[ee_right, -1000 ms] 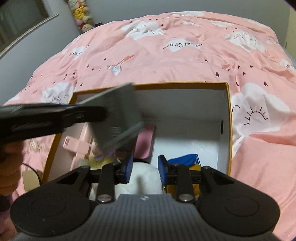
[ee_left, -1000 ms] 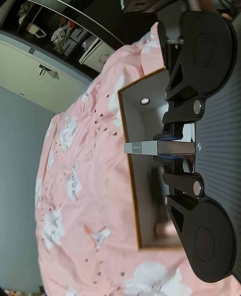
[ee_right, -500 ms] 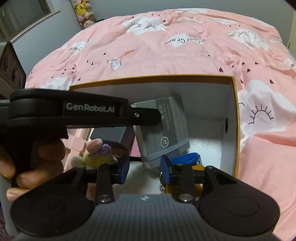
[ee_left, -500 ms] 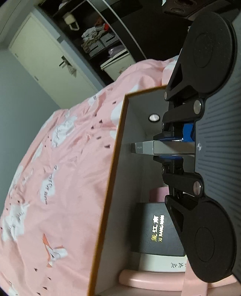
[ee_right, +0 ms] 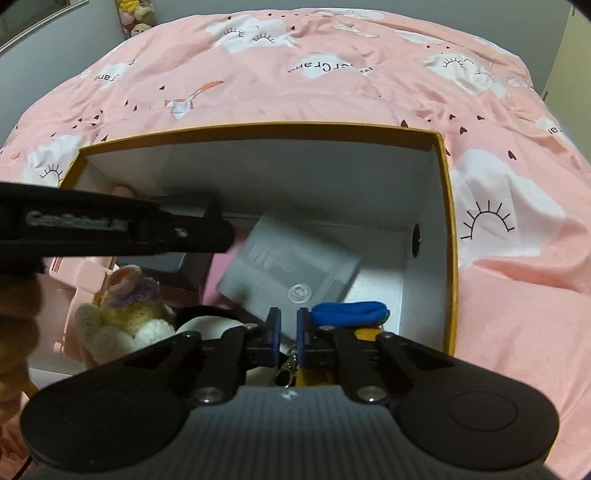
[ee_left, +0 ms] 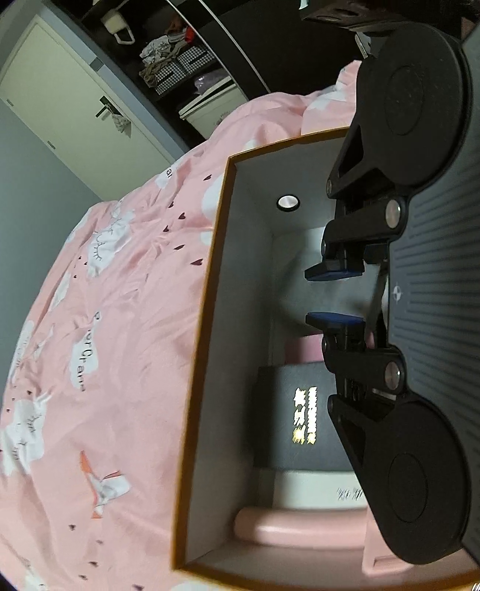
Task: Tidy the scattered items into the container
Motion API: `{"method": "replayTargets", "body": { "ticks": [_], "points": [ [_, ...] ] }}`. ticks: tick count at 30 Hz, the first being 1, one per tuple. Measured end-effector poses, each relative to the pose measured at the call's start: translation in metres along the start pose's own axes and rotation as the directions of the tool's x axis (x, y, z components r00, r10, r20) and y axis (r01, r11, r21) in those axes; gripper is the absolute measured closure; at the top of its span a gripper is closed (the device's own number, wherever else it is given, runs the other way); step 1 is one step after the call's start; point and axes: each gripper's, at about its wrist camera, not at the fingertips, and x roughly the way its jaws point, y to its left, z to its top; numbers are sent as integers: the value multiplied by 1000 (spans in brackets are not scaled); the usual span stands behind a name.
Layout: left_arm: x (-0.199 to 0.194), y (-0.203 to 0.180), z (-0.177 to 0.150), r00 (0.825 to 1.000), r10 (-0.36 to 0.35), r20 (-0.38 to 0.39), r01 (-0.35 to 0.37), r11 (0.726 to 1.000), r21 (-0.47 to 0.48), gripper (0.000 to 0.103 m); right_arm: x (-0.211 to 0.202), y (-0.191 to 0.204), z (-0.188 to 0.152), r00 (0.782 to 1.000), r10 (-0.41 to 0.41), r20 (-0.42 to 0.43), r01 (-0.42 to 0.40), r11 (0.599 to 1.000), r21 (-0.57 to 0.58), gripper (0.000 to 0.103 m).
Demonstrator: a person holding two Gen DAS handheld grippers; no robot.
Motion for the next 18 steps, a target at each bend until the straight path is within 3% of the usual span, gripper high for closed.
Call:
{"method": "replayTargets", "body": {
  "ticks": [4, 10, 12, 16, 18],
  "points": [
    [-3, 0, 1, 1000, 10, -1, -10, 1000, 13, 83, -4, -2, 1, 1000, 1, 4, -1, 1000, 10, 92],
    [-18, -3, -3, 998, 63, 13, -63, 996, 60, 83, -10, 0, 3, 999, 52, -7, -52, 999, -12, 75],
    [-28, -5, -5, 996, 85, 27, -87, 992, 94, 83, -9, 4, 6, 999, 49, -12, -49, 998, -36, 69],
    [-51, -6, -11, 991, 118, 68, -127, 981, 148, 83, -8, 7, 16, 998, 54, -21, -56, 996, -75, 41],
    [-62, -3, -14, 989, 124, 79, -135, 979, 154, 83, -2, 4, 24, 997, 65, -46, -68, 996, -64, 40]
  ]
}}
